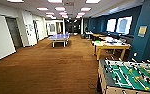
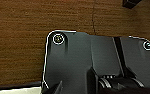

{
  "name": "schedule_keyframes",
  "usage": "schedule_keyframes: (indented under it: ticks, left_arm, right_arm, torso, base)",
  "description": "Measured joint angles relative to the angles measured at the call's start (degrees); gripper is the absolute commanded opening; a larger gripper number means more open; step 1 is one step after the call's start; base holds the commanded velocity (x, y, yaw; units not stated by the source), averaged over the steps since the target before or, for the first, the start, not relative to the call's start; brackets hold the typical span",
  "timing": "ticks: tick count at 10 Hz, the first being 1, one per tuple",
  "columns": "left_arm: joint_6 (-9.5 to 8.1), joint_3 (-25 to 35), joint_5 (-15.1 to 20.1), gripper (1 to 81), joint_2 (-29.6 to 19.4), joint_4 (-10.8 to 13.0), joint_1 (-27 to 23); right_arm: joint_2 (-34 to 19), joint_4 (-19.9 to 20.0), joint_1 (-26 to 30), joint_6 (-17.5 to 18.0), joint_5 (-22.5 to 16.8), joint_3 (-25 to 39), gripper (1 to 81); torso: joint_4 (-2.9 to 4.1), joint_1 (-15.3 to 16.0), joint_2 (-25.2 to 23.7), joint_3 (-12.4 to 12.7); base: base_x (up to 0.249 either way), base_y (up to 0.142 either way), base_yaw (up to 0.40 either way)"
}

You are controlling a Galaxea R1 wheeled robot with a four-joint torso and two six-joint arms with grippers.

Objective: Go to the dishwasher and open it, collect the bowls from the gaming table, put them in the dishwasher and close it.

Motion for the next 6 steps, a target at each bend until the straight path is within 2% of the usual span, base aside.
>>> schedule_keyframes:
  ticks: [6]
  left_arm:
    - [0.0,0.0,0.16,81.1,0.11,0.0,0.22]
  right_arm:
    - [-0.02,0.0,-0.11,0.0,-0.05,0.02,81.1]
  torso:
    - [0.0,-0.05,-0.02,0.02]
  base:
    - [0.138,0.066,0.0]
